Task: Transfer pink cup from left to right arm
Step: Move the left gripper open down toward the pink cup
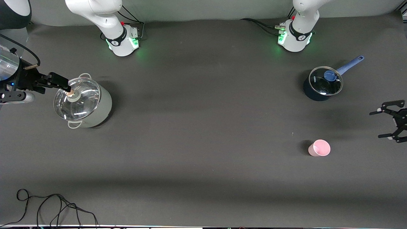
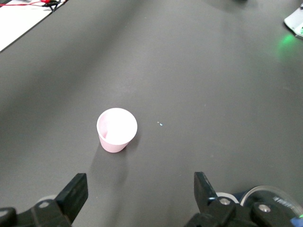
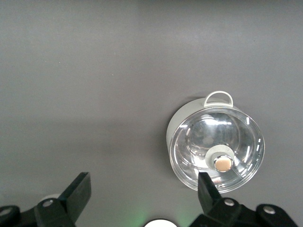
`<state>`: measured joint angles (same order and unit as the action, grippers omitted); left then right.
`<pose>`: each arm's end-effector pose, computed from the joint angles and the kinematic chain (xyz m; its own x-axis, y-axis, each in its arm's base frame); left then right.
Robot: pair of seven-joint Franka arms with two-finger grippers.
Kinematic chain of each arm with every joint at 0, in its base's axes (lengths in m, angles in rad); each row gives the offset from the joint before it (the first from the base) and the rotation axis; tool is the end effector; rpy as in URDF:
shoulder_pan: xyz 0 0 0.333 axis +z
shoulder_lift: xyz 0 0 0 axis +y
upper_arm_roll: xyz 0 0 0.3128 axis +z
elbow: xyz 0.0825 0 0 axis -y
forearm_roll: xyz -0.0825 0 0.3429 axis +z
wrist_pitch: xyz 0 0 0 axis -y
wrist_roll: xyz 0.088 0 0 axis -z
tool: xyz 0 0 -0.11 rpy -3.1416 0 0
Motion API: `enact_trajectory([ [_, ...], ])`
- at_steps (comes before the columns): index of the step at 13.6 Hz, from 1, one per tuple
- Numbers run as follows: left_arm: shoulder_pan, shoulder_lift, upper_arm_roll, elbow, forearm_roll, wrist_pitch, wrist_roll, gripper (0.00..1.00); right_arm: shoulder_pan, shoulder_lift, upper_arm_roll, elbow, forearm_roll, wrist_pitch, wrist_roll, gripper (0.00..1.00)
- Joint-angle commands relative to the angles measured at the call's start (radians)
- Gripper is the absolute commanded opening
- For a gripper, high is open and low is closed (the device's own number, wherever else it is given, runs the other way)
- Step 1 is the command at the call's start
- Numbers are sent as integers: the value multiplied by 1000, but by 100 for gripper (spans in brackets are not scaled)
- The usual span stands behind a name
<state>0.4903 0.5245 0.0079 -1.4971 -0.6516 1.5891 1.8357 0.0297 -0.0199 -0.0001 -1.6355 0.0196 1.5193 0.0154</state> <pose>0.5729 0.2359 0.3703 0.3841 -0.6708 0.6344 -0.9233 -0.2775 0.2656 0.4992 0.0170 0.5965 0.9952 0.0151 -0.0964 0.0134 -0.9997 -0.0181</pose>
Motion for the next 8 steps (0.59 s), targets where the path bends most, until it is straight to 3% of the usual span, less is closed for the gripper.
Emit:
enact_trajectory([
  [1,40,84,-9,6,-83,-3,164,100,6,0,-4,5,-6,-8,-15,100],
  [4,88,193,-9,6,-222,11,382,100,6,0,-4,3,-6,-8,-15,100],
  [8,105,287,-9,2,-313,64,549,100,10,0,-4,0,-6,-8,-15,100],
])
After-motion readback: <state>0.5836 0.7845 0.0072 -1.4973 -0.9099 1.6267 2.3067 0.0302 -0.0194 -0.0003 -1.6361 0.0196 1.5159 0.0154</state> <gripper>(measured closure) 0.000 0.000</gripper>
